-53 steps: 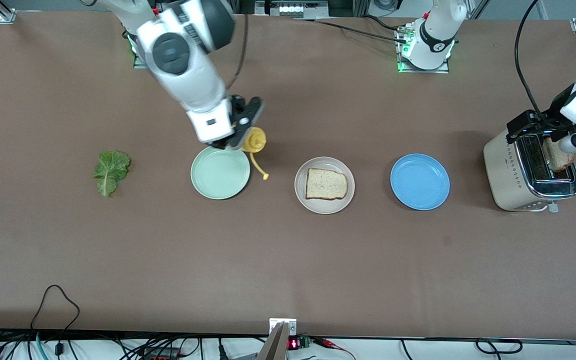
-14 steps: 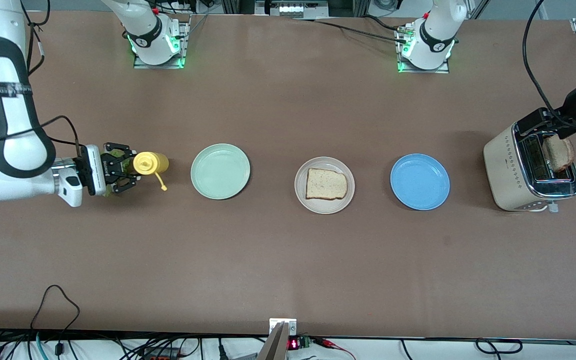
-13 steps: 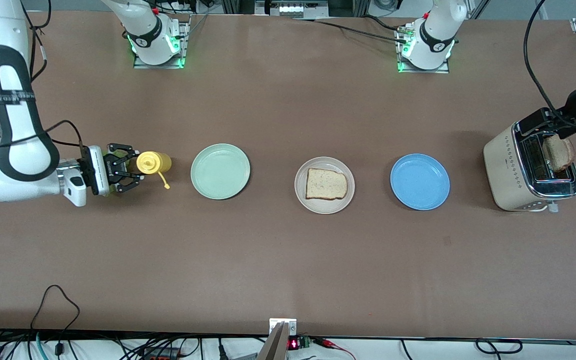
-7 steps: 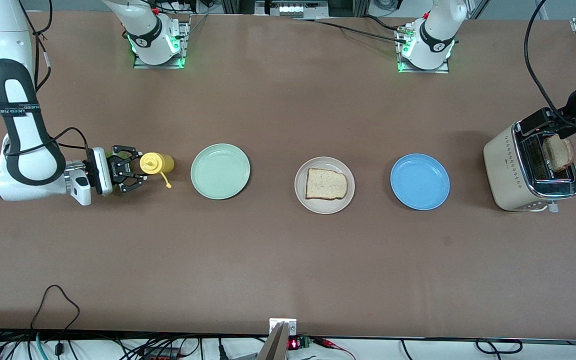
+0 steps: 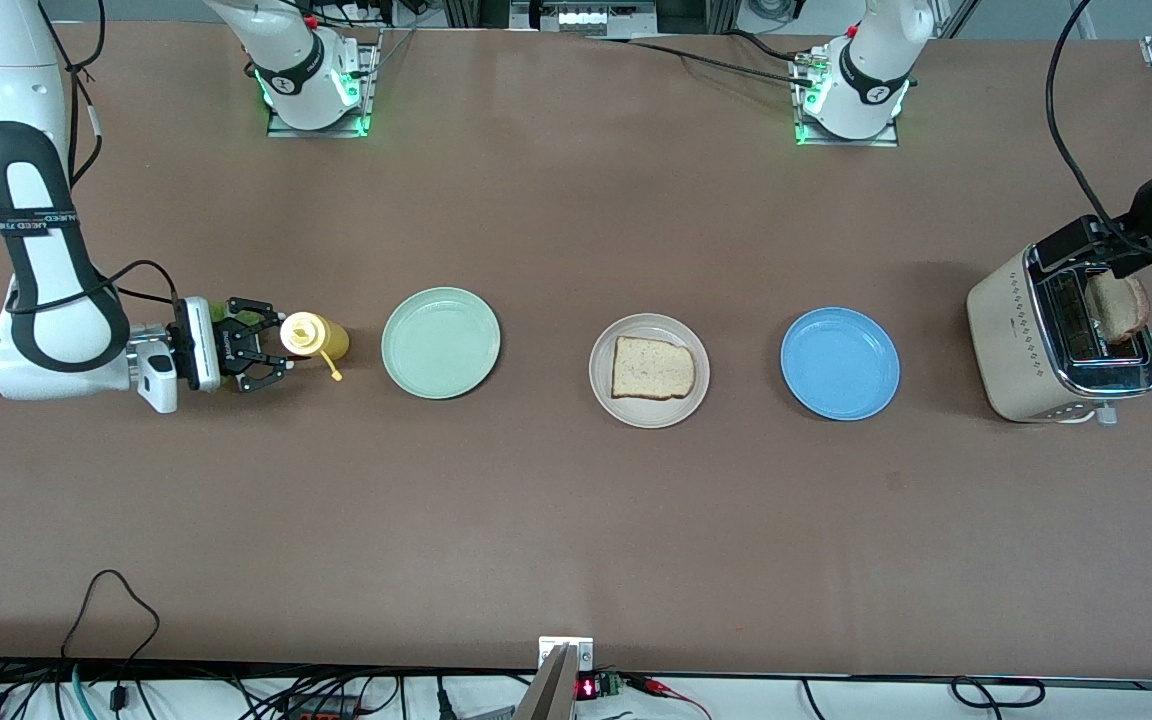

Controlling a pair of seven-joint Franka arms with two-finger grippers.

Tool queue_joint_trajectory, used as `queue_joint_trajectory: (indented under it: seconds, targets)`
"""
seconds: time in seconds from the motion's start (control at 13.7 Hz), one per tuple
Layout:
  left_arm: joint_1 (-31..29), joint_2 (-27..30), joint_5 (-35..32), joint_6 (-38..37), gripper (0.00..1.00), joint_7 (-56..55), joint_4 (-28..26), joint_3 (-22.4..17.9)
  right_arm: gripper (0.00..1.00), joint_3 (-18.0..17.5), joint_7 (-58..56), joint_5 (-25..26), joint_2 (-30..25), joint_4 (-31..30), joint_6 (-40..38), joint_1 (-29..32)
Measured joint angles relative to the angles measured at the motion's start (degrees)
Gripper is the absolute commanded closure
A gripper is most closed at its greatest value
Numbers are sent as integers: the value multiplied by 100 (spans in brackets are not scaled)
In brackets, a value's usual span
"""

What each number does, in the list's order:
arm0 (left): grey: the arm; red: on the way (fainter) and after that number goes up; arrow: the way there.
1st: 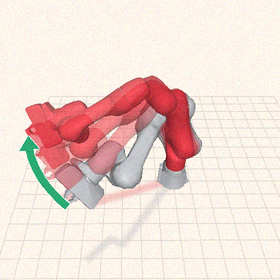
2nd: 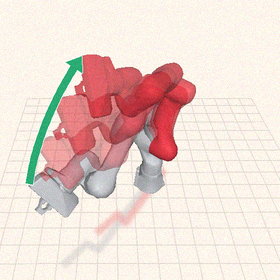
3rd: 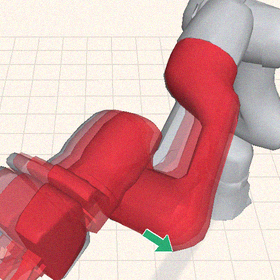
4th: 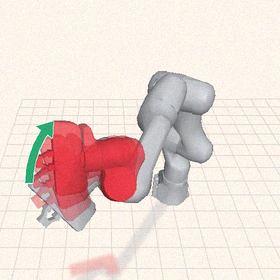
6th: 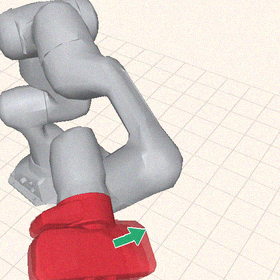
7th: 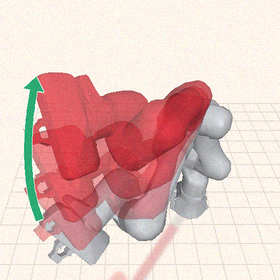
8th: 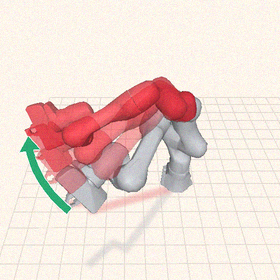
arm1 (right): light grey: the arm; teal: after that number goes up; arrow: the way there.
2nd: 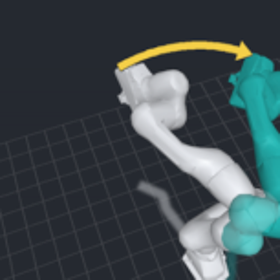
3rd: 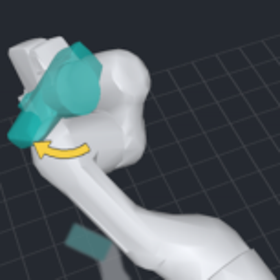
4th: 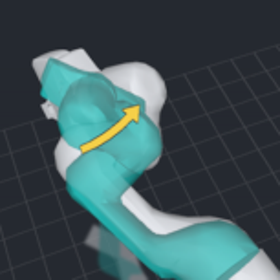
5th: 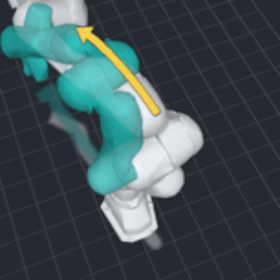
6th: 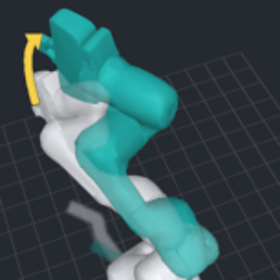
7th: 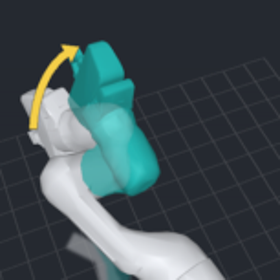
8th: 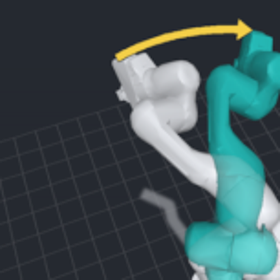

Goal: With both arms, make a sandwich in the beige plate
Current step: 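Return the yellow bottle beside the mint plate and release it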

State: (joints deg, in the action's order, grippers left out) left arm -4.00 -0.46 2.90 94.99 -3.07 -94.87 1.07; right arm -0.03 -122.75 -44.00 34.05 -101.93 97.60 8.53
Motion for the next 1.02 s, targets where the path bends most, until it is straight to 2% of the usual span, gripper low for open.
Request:
queue_joint_trajectory:
  seconds: [0.44, 0.88, 0.95, 1.02]
  targets:
    - [-115, -5, 64, -5, 0, 0, -32, -8, 100, -19, -836, -269, 33, -23, 115, 8]
    - [-178, -7, 73, -8, 0, 0, -93, -8, 100, -17, -1295, -505, 321, -48, 59, 112]
    - [-189, -8, 73, -8, 0, 0, -101, -8, 93, -17, -1306, -505, 322, -49, 61, 122]
    - [-192, -8, 74, -8, 0, 0, -105, -8, 62, -17, -1308, -506, 322, -49, 61, 124]
